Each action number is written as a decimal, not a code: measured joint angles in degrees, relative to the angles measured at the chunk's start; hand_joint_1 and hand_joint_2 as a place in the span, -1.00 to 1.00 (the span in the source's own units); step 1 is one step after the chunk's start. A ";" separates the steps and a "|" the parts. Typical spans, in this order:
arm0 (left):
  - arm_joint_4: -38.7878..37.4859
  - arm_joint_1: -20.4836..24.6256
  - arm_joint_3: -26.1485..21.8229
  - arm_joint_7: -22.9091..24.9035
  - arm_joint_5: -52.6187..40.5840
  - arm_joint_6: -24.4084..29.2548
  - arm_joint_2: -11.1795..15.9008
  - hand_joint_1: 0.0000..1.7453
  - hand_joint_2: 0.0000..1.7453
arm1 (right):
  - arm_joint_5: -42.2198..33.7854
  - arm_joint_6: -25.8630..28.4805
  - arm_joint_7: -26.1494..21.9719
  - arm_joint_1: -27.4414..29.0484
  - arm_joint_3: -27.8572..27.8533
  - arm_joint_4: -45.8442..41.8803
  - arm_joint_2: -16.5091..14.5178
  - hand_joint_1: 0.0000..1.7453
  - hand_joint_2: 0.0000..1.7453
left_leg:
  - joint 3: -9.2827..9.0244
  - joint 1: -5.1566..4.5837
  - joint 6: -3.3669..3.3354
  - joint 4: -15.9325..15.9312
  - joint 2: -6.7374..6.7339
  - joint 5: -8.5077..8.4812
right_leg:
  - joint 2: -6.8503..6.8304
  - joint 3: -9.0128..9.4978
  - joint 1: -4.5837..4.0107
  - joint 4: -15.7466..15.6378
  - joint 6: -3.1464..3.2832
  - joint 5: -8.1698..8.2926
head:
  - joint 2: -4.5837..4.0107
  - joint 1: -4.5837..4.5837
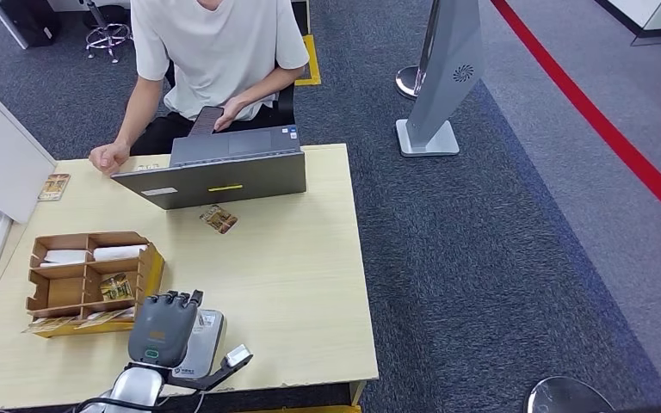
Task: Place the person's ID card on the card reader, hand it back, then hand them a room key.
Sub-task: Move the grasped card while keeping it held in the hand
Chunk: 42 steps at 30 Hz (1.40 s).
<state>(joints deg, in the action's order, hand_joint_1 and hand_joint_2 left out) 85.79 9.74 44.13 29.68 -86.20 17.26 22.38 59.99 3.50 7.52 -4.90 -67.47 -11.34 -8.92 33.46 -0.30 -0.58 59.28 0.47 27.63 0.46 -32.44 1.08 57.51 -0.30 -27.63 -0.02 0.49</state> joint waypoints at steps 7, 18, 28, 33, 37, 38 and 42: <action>-0.05 0.10 0.01 0.72 0.00 -1.64 1.67 1.00 1.00 | -0.05 0.00 0.09 0.00 -0.02 0.00 0.00 -1.00 1.00 | 0.00 0.00 0.00 0.00 0.00 0.00 | -0.01 0.00 0.00 0.00 0.00 0.00 | 0.01 -0.01; -0.05 0.10 0.02 0.73 0.00 -1.81 2.35 1.00 1.00 | -0.05 0.00 0.11 0.00 -0.02 0.00 0.00 -1.00 1.00 | 0.00 0.00 0.00 0.00 0.00 0.00 | 0.00 0.00 0.00 0.00 0.00 0.00 | 0.00 -0.01; -0.03 0.09 0.02 0.69 0.00 -2.20 2.40 1.00 1.00 | -0.06 0.00 0.11 0.00 -0.02 0.00 0.00 -1.00 1.00 | 0.00 0.00 0.00 0.00 0.00 0.00 | 0.00 0.00 0.00 0.00 0.00 0.00 | 0.00 -0.01; 0.26 -0.27 0.01 -1.18 0.00 -4.14 2.37 1.00 1.00 | -0.08 0.01 0.03 0.00 -0.07 0.00 -0.01 -1.00 1.00 | 0.00 0.00 0.00 0.00 0.00 0.00 | 0.00 0.00 0.00 0.00 0.00 0.00 | 0.01 -0.01; 0.30 -1.01 0.00 -3.26 0.00 -4.92 2.10 1.00 1.00 | -0.08 0.05 -0.02 0.00 -0.15 0.00 0.00 -1.00 1.00 | 0.00 0.00 0.00 0.00 0.01 0.00 | 0.00 0.00 0.00 0.00 0.00 0.00 | 0.00 -0.01; 0.30 -1.21 0.00 -3.74 0.00 -5.13 1.96 1.00 1.00 | -0.07 0.07 -0.02 -0.01 -0.22 0.00 0.00 -1.00 1.00 | 0.00 0.00 0.00 0.00 0.01 0.00 | -0.01 0.00 0.00 0.00 0.00 0.00 | 0.00 -0.01; 0.28 -2.12 -0.30 -6.26 0.00 -6.08 1.14 1.00 1.00 | 0.01 -0.34 -0.40 0.00 -0.53 0.00 -0.01 -1.00 1.00 | 0.01 0.00 0.00 0.00 0.01 0.00 | -0.01 0.01 0.00 0.00 0.00 0.00 | 0.01 -0.01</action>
<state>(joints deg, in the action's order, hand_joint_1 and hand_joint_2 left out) 86.07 7.62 43.83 23.42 -86.20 11.19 23.52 60.00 3.15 7.11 -4.89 -68.00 -11.34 -8.92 33.46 -0.30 -0.58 59.28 0.48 27.63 0.45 -32.43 1.08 57.51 -0.31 -27.63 -0.02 0.49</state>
